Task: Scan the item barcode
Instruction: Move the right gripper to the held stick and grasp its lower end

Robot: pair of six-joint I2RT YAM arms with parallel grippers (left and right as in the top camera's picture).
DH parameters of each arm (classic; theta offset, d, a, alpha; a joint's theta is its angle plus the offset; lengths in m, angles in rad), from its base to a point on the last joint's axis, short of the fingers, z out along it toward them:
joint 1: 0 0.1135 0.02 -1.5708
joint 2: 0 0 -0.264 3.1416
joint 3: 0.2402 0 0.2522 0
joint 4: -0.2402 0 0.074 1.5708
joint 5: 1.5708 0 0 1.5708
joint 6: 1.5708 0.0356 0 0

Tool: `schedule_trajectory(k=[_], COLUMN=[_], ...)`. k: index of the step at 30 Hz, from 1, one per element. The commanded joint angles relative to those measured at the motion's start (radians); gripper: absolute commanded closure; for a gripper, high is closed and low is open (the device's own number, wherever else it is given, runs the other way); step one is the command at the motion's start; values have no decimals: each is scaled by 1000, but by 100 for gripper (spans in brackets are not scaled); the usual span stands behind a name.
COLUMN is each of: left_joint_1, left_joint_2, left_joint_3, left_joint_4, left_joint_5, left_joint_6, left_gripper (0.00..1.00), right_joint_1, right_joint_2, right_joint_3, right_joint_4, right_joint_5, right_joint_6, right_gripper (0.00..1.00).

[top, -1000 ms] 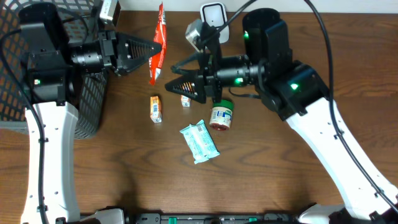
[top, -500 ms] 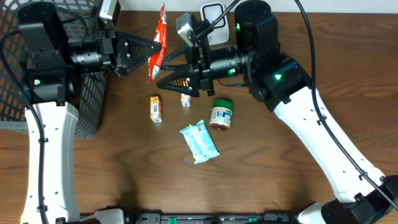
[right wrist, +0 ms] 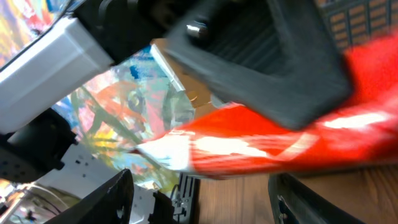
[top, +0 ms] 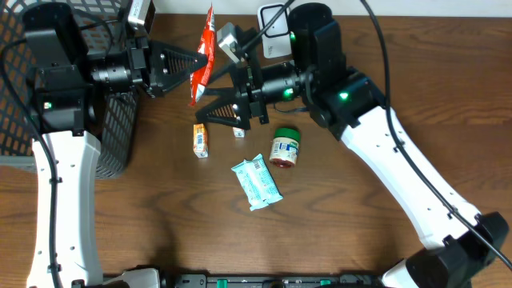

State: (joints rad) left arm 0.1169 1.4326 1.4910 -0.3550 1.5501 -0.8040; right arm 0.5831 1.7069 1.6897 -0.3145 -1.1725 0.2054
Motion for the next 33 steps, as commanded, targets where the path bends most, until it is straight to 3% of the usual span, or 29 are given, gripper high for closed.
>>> schedule_trajectory(k=[1, 9, 25, 33], left_joint_1=[4, 4, 4, 4], left_joint_2=[0, 0, 0, 0], left_joint_3=[-2, -2, -2, -2], left_joint_4=[6, 6, 7, 7], left_joint_5=[22, 22, 22, 22], left_joint_6=[25, 51, 71, 70], left_gripper=[92, 92, 92, 93], right_joint_1=[2, -18, -14, -7], right_joint_2=[9, 8, 8, 8], right_joint_3=[16, 16, 16, 16], right_joint_4=[34, 182, 203, 203], right_joint_5=[-11, -73, 51, 72], right_joint_6=[65, 295, 318, 309], right_gripper=[36, 37, 46, 75])
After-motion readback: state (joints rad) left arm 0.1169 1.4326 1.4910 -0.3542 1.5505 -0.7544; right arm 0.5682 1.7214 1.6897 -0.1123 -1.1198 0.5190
